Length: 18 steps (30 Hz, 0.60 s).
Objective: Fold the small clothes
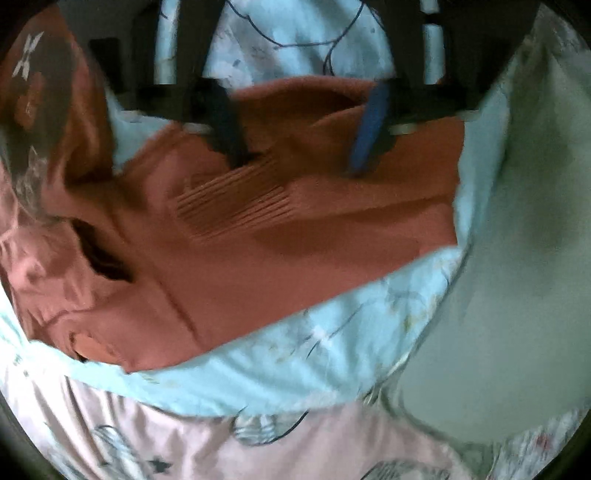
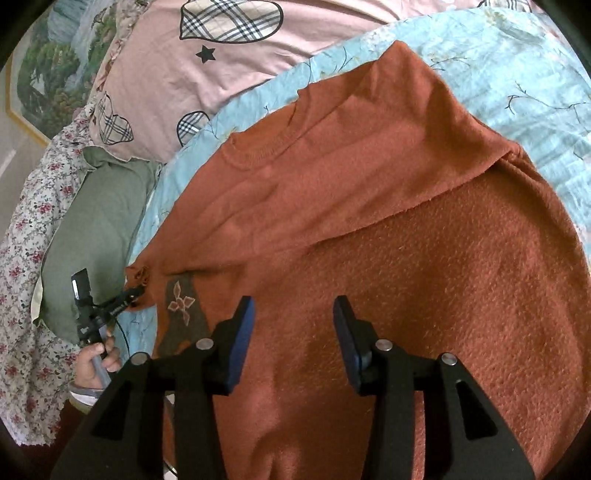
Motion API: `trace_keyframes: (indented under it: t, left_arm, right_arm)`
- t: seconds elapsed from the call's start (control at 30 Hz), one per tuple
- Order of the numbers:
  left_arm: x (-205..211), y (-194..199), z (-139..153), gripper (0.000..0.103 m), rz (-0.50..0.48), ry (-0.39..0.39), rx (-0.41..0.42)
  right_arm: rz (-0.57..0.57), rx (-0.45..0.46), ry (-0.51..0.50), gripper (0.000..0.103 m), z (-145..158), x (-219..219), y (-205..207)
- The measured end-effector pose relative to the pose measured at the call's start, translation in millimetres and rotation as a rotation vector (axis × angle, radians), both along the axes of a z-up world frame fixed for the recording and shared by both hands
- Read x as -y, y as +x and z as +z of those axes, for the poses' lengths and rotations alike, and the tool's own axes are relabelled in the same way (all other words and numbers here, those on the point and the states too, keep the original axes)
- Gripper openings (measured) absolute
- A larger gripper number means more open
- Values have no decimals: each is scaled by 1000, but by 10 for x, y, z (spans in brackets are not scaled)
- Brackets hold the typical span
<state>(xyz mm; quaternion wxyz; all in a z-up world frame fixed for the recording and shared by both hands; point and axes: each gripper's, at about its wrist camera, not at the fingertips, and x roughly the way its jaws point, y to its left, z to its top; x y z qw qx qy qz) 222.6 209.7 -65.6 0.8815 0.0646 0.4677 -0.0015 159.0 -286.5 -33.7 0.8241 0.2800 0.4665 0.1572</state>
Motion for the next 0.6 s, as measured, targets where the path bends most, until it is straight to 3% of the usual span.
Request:
trace_keyframes:
  t: [0.03,0.23,0.37,0.6]
  left_arm:
    - [-87,15,19,4,19,-54,-6]
    - [-189,-152,499,3,112,-264,137]
    - [235,-218,894,3,54,-422,215]
    - [1179,-82,1321,3,-94,-550,293]
  right_arm:
    - [1,6,4,45,13,-14,-4]
    - [13,49,26,45,115,-36,-21]
    - [5,64,42,45,156,25,-55]
    - [-66,88,61,45,173,320,-143]
